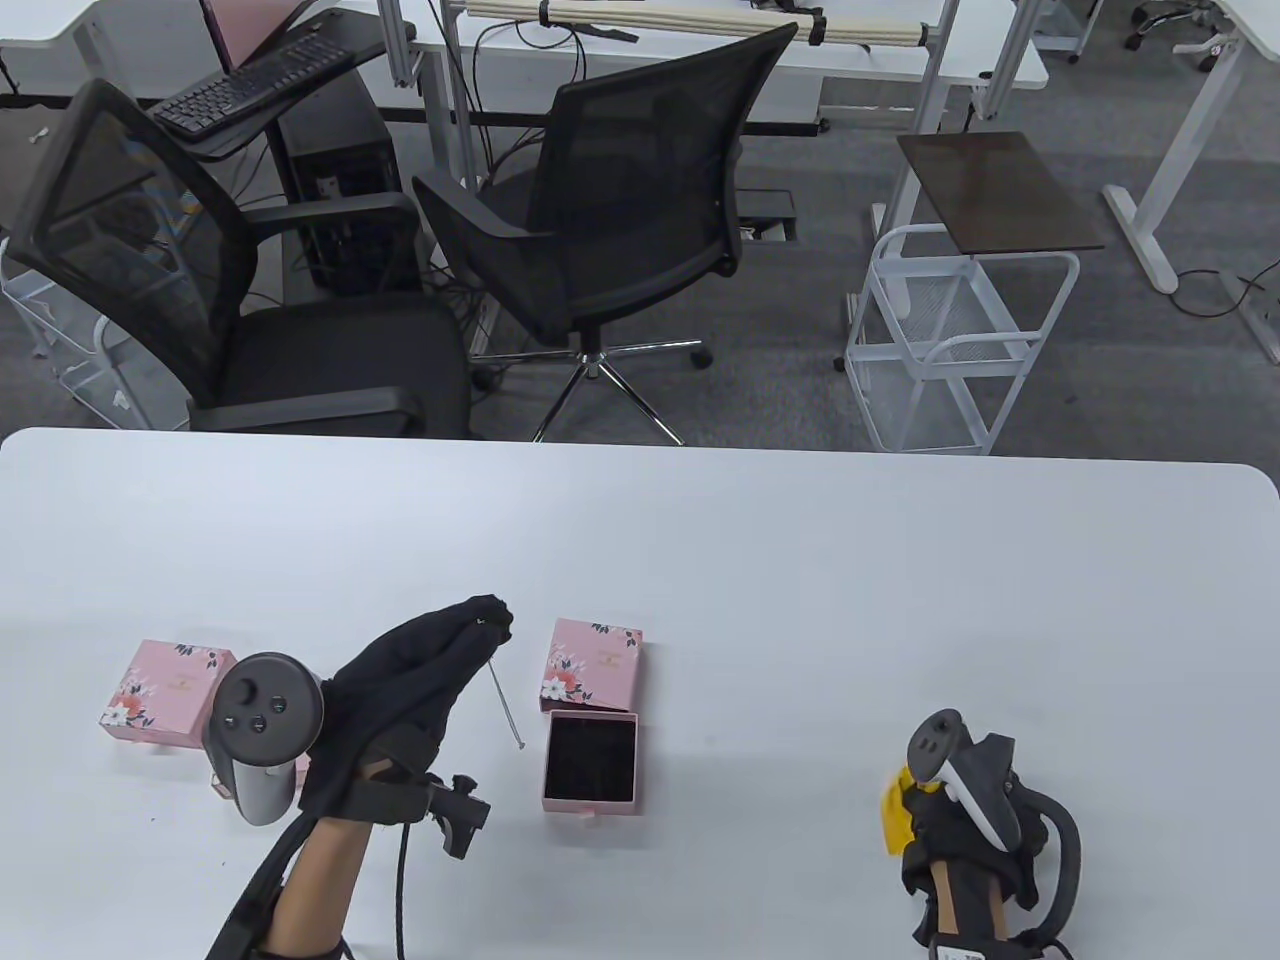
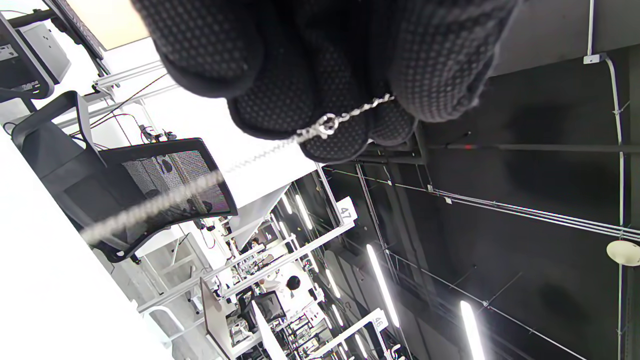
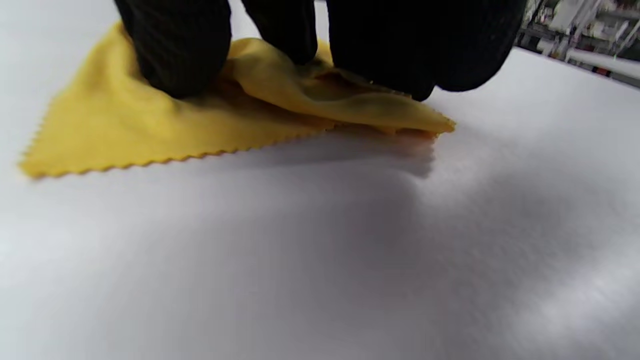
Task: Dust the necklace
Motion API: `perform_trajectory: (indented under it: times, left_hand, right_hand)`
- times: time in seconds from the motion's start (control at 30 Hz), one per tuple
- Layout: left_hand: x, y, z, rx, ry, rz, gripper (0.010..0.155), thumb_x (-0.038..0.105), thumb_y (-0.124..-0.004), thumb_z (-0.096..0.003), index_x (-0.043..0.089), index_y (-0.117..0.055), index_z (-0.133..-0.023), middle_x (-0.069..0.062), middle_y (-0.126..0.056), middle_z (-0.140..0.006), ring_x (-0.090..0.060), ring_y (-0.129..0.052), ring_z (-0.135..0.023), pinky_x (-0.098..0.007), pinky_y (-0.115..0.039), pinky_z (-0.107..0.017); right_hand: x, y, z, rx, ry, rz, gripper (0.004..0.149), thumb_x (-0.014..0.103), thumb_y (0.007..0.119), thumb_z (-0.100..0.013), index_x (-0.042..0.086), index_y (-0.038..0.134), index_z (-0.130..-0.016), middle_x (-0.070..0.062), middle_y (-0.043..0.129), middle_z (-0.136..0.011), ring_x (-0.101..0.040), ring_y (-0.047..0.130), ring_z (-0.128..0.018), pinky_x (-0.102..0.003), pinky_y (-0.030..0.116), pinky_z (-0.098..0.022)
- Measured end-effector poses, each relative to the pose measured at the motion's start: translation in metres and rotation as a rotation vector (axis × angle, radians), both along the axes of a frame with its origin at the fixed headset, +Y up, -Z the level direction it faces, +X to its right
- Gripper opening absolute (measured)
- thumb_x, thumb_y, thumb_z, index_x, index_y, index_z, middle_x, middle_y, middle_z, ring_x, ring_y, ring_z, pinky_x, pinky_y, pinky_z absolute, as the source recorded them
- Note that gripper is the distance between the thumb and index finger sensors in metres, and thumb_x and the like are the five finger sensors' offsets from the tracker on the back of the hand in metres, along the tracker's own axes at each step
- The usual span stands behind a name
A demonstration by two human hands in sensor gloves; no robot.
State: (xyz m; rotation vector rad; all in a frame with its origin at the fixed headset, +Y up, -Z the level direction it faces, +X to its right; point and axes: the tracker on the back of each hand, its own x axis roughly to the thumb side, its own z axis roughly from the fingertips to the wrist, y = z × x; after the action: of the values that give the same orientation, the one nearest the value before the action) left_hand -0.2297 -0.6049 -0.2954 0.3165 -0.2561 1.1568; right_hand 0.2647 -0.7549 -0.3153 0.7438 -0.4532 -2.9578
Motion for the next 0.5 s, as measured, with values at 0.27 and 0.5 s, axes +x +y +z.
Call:
perform_trajectory:
  times: [0.27,0.5]
  left_hand:
    - [-0.001,0.000,0.000,-0.005,-0.002,0.016,0.038,0.048,-0.086,-0.0550,0.029,-0.094,-0.087,0.000,-0.103,-0.082,-0.023,-0.096,-0.071,-0.040,-0.085,-0.051]
    - [0.000,0.000,0.000,-0.004,-0.011,0.021,0.038,0.048,-0.086,-0.0550,0.029,-0.094,-0.087,0.000,-0.103,-0.082,-0.024,-0.096,-0.072,-0.041,-0.084,-0.051]
  right_hand:
    - [-0.019,0.006,-0.004,0.144,0.075,0.055,0.043,0.032,0.084,-0.059,0.019,0.078,-0.099,-0.018,0.084,-0.096,-0.040,0.091,-0.074,-0.055,0.075,-0.059]
    - [-0.039,0.037,-0.005,0.406,0.090,-0.530,0.044,0.031,0.082,-0.060,0.016,0.075,-0.101,-0.020,0.084,-0.095,-0.042,0.091,-0.073,-0.055,0.075,-0.058]
